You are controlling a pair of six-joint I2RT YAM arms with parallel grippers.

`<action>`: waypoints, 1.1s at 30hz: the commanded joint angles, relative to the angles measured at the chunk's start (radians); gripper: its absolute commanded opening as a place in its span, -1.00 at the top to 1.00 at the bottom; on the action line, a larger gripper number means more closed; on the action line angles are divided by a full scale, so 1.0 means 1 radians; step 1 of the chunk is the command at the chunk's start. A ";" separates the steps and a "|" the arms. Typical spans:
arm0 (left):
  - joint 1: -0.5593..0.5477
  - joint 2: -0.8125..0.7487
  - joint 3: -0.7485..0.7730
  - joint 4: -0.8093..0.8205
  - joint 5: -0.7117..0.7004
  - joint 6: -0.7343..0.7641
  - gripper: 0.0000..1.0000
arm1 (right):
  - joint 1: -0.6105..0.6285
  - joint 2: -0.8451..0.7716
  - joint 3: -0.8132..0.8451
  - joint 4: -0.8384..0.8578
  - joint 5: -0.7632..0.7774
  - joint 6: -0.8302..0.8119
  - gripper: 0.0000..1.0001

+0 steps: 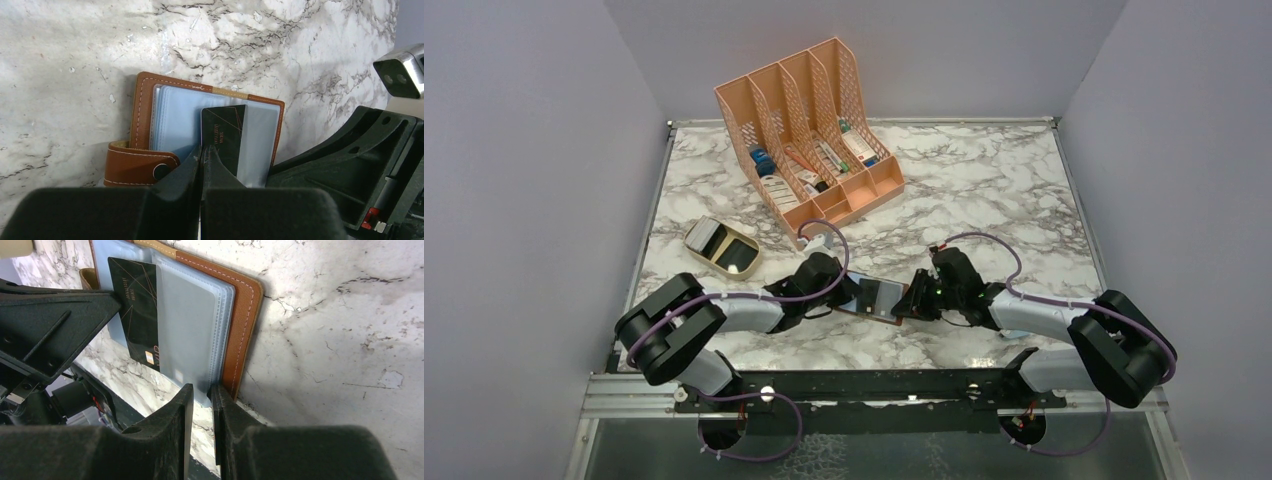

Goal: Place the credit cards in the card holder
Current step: Insert the credit card into the card holder.

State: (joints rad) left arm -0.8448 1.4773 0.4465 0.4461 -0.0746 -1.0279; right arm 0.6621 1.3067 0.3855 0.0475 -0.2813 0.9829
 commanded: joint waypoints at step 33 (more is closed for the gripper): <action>-0.008 -0.098 0.158 -0.264 0.095 0.068 0.07 | 0.007 -0.050 0.076 -0.139 0.024 -0.115 0.23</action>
State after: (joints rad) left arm -0.8467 1.4742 0.5671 0.2955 0.0822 -0.9615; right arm 0.6621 1.3052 0.4404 -0.0395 -0.2806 0.9134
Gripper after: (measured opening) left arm 0.413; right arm 0.343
